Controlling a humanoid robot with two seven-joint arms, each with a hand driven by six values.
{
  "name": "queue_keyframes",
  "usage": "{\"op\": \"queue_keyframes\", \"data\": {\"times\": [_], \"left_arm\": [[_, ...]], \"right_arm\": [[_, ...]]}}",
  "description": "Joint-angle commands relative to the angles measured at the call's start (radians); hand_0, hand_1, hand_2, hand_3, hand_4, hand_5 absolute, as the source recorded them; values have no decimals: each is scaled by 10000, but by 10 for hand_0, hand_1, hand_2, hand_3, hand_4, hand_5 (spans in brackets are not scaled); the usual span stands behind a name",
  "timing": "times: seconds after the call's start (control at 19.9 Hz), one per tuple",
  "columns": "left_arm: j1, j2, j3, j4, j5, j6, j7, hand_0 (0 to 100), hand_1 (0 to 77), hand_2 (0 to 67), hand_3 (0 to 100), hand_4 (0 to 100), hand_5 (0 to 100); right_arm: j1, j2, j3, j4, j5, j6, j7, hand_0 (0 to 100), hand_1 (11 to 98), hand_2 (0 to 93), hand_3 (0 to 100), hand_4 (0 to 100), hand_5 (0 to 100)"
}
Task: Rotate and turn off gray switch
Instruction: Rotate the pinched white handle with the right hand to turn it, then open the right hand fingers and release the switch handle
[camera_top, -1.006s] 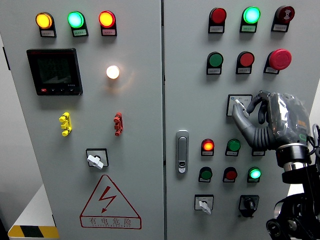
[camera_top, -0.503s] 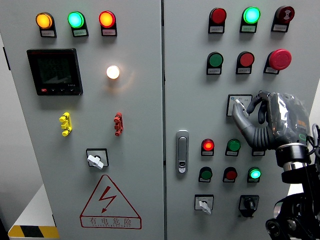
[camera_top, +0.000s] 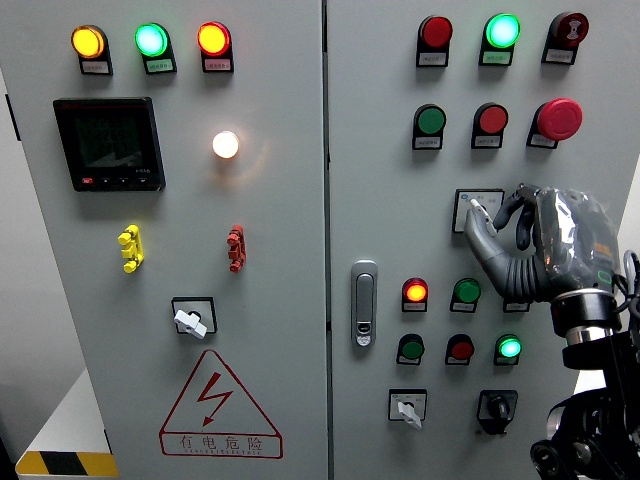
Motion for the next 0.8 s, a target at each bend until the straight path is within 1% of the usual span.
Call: {"op": "queue_keyframes", "data": {"times": [0.0, 0.15, 0.25, 0.3, 0.35, 0.65, 0.75], "left_arm": [[-4, 2, 0, 1, 0, 3, 0, 0, 0, 101, 208, 121, 127], [12, 2, 0, 1, 0, 3, 0, 0, 0, 102, 208, 121, 127], [-4, 2, 0, 1, 0, 3, -15, 0, 0, 102, 208, 121, 127], [-4, 2, 0, 1, 0, 3, 0, 0, 0, 102, 208, 121, 127], [11, 2, 0, 1, 0, 3, 0, 0, 0, 101, 208, 121, 127], [11, 2, 0, 1, 0, -13, 0, 0, 0, 101, 207, 121, 127], [12, 2, 0, 1, -15, 3, 0, 0, 0, 101, 207, 121, 127]], "right_arm": [[-7, 0, -29, 0, -2, 3, 5, 787, 404, 718, 996, 995, 989], [-7, 0, -44, 0, 14, 3, 5, 800, 414, 714, 985, 994, 977], [-7, 0, -44, 0, 14, 3, 5, 825, 375, 715, 985, 994, 974], [-7, 0, -44, 0, 14, 3, -10, 847, 333, 715, 986, 995, 972], [-7, 0, -44, 0, 14, 3, 5, 851, 315, 713, 986, 993, 969], [-7, 0, -120, 0, -2, -12, -25, 840, 278, 701, 985, 988, 943], [-7, 0, -121, 15, 14, -58, -26, 834, 277, 696, 981, 987, 935]]}}
